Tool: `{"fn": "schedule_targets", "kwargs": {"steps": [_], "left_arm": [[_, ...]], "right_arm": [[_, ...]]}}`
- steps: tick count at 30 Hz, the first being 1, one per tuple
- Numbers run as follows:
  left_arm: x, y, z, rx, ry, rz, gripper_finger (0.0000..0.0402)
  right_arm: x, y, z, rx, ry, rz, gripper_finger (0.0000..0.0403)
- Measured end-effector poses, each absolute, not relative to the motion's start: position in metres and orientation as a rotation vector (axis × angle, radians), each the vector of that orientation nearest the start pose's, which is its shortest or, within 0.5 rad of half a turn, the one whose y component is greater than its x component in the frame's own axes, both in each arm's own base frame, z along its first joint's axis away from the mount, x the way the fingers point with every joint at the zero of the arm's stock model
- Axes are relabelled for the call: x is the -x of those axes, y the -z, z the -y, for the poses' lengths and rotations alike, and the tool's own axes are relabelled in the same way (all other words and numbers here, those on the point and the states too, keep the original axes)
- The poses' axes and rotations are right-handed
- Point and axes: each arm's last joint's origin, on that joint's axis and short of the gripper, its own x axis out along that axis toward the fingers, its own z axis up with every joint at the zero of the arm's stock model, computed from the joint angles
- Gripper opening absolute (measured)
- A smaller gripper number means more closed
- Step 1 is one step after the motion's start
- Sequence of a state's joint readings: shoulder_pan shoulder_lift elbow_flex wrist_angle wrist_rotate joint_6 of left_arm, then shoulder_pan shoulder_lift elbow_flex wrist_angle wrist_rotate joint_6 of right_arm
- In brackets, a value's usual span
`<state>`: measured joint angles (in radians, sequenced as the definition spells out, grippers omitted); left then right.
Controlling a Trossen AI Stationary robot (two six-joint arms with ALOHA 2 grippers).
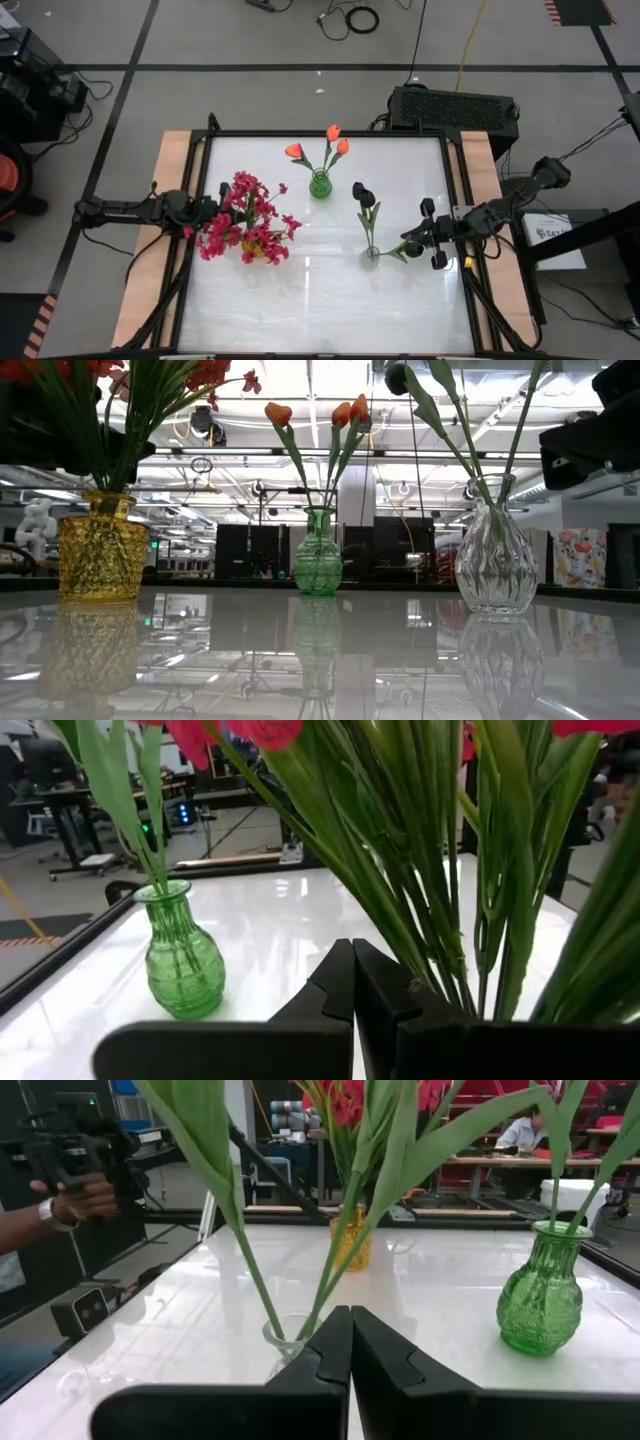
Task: Sort flowers into vase by color
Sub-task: Return to Home Position
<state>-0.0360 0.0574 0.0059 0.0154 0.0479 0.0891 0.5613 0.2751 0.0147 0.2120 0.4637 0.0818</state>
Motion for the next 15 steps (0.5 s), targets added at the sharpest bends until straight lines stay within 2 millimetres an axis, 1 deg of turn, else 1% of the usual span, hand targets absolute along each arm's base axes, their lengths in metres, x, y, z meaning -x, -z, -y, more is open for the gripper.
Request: {"fn": "schedule_targets", "kwargs": {"steps": [9,15], "left_arm": [[-0.101,-0.162,0.004,-0.085,0.056,-0.035,0.0012],[-0.101,-0.162,0.004,-0.089,0.053,-0.033,0.0014]], "right_arm": [[-0.100,-0.171,-0.038,-0.043,-0.094,0.009,0.0000],[-0.099,-0.171,-0.032,-0.036,-0.137,0.017,0.0000]]}}
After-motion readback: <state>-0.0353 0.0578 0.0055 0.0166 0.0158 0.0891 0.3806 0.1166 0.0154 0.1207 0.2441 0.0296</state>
